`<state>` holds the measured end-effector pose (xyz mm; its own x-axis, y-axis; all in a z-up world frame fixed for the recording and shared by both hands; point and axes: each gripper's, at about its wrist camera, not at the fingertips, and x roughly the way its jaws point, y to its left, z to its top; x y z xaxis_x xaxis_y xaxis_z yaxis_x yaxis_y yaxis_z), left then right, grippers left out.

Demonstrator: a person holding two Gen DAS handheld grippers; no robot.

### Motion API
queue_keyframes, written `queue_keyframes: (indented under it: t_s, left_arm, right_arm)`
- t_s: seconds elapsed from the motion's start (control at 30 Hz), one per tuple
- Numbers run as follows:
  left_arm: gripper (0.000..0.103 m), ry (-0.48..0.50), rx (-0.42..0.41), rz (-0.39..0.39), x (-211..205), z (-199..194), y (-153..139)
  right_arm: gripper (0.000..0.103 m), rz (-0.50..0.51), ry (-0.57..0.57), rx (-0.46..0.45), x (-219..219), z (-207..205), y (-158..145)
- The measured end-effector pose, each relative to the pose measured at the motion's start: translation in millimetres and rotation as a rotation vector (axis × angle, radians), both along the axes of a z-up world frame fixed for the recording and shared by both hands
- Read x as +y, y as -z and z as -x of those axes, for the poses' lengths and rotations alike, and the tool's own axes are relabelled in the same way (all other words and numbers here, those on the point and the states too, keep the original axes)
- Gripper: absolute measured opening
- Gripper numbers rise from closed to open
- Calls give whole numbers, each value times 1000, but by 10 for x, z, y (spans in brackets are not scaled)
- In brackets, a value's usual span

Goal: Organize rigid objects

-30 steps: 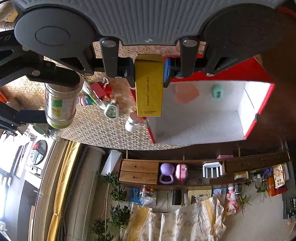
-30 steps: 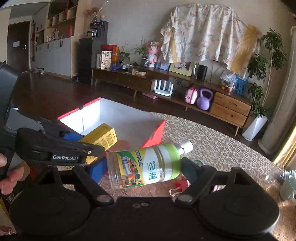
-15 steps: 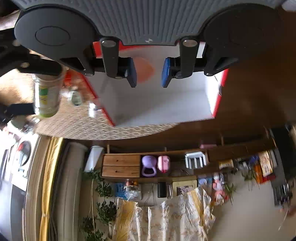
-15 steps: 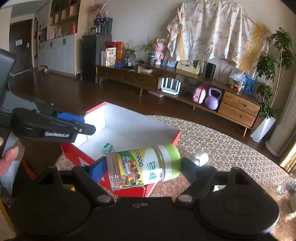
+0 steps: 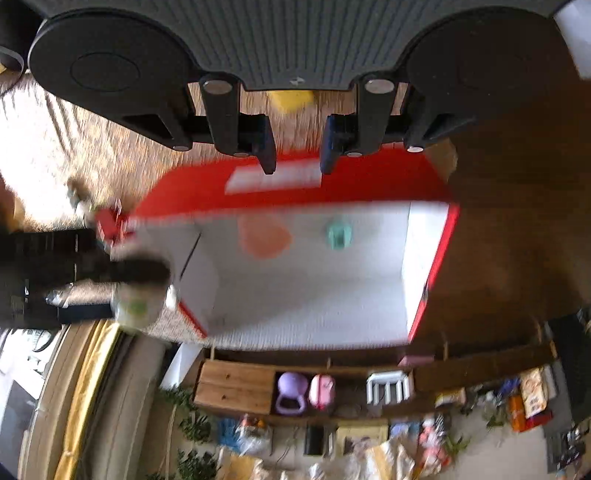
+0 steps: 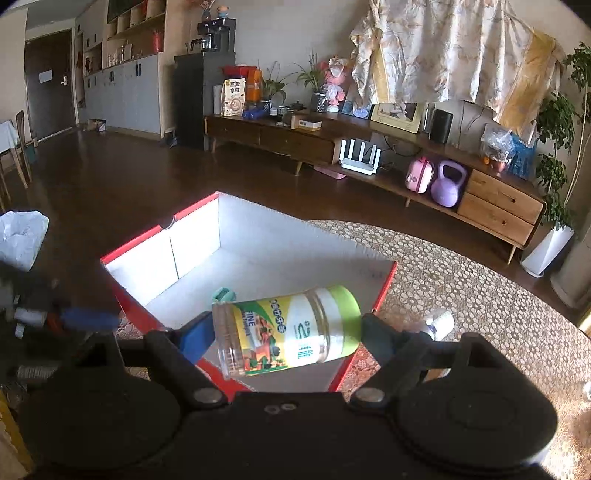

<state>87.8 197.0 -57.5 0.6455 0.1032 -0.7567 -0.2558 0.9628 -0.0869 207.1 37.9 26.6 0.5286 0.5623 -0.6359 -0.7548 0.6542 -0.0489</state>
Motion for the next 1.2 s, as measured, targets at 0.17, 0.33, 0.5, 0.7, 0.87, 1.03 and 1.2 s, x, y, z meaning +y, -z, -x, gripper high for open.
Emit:
queue_keyframes:
  t_s: [0.17, 0.33, 0.5, 0.7, 0.87, 1.03, 1.2]
  left_arm:
    - [27, -17, 71, 30, -163, 178, 300]
    - [39, -52, 100, 62, -231, 230, 544]
    - [76, -91, 70, 6, -306, 192, 573]
    - [75, -103, 120, -1, -345, 56, 711]
    - [44, -112, 137, 1, -341, -2, 781]
    - [29, -86, 122, -36, -376, -11, 782]
    - [29, -87, 100, -28, -289, 24, 753]
  right_arm:
    - [85, -1, 0, 2, -30, 34, 2]
    - [85, -14, 2, -5, -58, 63, -23]
    - [85, -26, 4, -6, -85, 64, -49]
    - [85, -27, 5, -9, -67, 59, -73]
    - [85, -25, -1, -11, -49, 71, -70]
    - [85, -20, -4, -5, -18, 61, -55]
    - [85, -8, -4, -2, -16, 37, -32]
